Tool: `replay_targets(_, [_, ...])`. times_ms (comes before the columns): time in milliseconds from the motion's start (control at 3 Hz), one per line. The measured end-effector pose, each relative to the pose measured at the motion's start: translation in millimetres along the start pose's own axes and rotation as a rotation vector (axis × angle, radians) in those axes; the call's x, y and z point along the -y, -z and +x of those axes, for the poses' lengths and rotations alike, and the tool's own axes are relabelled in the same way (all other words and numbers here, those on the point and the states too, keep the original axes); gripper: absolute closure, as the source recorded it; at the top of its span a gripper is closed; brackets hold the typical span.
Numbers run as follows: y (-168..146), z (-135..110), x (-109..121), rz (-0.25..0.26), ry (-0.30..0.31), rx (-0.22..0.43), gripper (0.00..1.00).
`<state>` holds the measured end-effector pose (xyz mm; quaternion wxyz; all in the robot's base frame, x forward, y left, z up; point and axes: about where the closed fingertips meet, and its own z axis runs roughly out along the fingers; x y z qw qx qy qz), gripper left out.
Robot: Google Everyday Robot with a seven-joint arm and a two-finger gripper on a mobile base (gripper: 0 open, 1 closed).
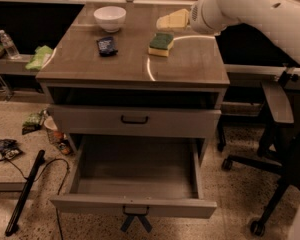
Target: Pick sponge from middle drawer and place on counter
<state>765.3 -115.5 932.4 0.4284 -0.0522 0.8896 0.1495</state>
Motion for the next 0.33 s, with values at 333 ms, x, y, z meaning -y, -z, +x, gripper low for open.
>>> replay_targets(333, [89.1,-11.3,33.5,0.009,-0.097,0.153,0.0])
